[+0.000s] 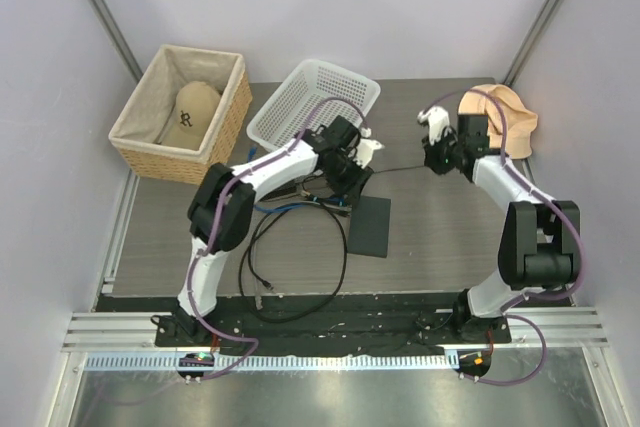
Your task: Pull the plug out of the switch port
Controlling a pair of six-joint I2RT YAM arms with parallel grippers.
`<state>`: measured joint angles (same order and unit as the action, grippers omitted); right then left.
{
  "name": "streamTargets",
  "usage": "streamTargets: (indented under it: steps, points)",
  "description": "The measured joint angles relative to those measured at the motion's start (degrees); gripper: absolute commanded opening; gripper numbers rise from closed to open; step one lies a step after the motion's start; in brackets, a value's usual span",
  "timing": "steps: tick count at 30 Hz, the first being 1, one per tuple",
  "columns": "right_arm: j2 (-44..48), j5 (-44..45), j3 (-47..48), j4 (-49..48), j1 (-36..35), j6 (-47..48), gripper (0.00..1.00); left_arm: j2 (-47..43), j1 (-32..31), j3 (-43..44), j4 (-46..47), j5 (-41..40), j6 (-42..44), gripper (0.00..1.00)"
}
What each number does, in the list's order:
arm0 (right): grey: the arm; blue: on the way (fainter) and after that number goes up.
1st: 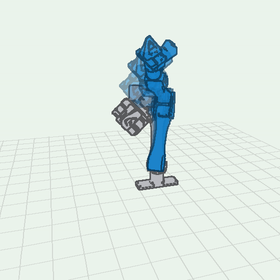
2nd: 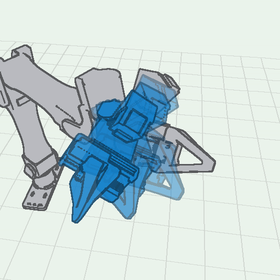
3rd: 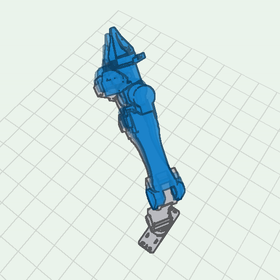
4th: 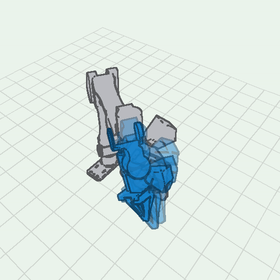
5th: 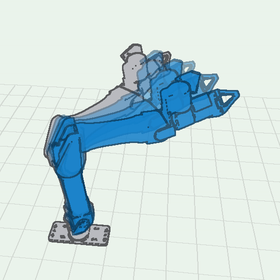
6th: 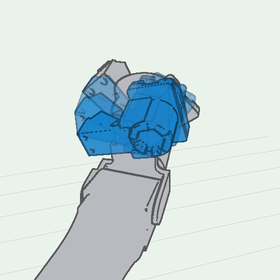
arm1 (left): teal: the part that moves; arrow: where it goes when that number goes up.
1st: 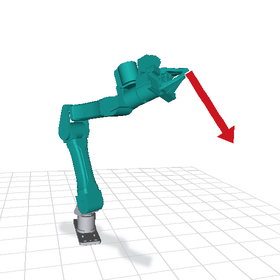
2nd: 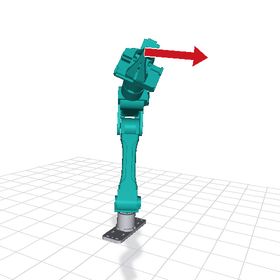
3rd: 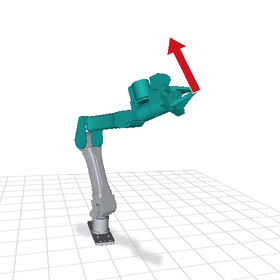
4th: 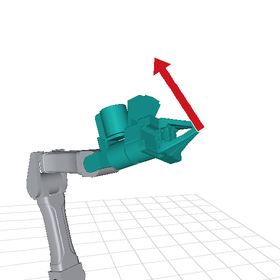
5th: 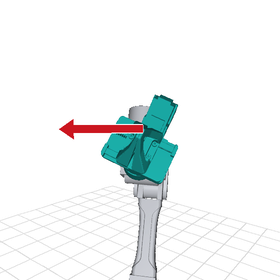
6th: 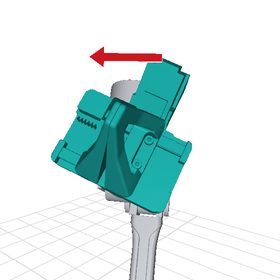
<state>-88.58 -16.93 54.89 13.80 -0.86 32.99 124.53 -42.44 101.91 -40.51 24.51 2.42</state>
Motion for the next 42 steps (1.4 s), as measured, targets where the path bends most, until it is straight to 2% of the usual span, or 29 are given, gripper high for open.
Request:
streamTargets:
  steps: [2, 6, 7, 8, 12, 18, 21, 29, 38, 40, 41, 42]
  points:
    - [-1.51, -2.82, 5.79, -0.2, 0.92, -4.92, 0.01, -4.13, 1.44, -3.91, 1.18, -2.36, 0.42, 0.48]
    - [-2.6, -10.69, 16.15, 1.27, 1.44, -14.58, 0.01, -15.8, 3.76, -17.29, 8.41, -4.59, 3.48, 0.53]
    - [-3.02, -12.94, 18.45, 1.44, 1.55, -17.2, 0.01, -18.82, 4.13, -20.72, 10.32, -5.16, 4.2, 0.6]
    - [-3.58, -15.21, 20.37, 1.73, 1.62, -20.06, 0.01, -21.14, 4.22, -23.28, 11.78, -5.68, 4.63, 0.62]
    - [-6.6, -24.37, 23.54, 1.2, 1.62, -34.16, 0.01, -23.65, 3.1, -26.21, 18.01, -6.69, 5.6, 0.63]
    - [-12.04, -32.46, 15.72, -14.19, 1.68, -65.53, 0.01, -22.64, -2.23, -24.76, 26.16, -13.75, 9.07, 0.66]
    - [-14.34, -32.92, 13.35, -19.06, 1.73, -76.89, 0.01, -19.15, -4.52, -20.68, 30.25, -17.05, 10.27, 0.67]
    - [-14.64, -32.94, 12.81, -25.07, 1.86, -88.7, 0.01, -9.05, -4.7, -8.72, 34.49, -19.21, 3.87, 0.68]
    - [-14.56, -32.7, 11.52, -25.31, 2.23, -92.3, 0.01, -2.6, -5.01, -5.25, 39.78, -21.31, -4.68, 0.68]
    - [-14.56, -32.72, 11.02, -24.94, 2.23, -92.59, 0.01, -0.11, -5.31, -3.3, 41.44, -21.94, -5.11, 0.58]
    - [-14.53, -32.74, 10.93, -24.74, 2.27, -92.74, 0.01, 1.36, -5.49, -2.05, 42.38, -22.18, -5.25, 0.19]
    - [-14.53, -32.72, 10.88, -24.59, 2.45, -92.76, 0.01, 2.97, -5.66, -0.7, 43.3, -22.27, -5.18, 0.0]
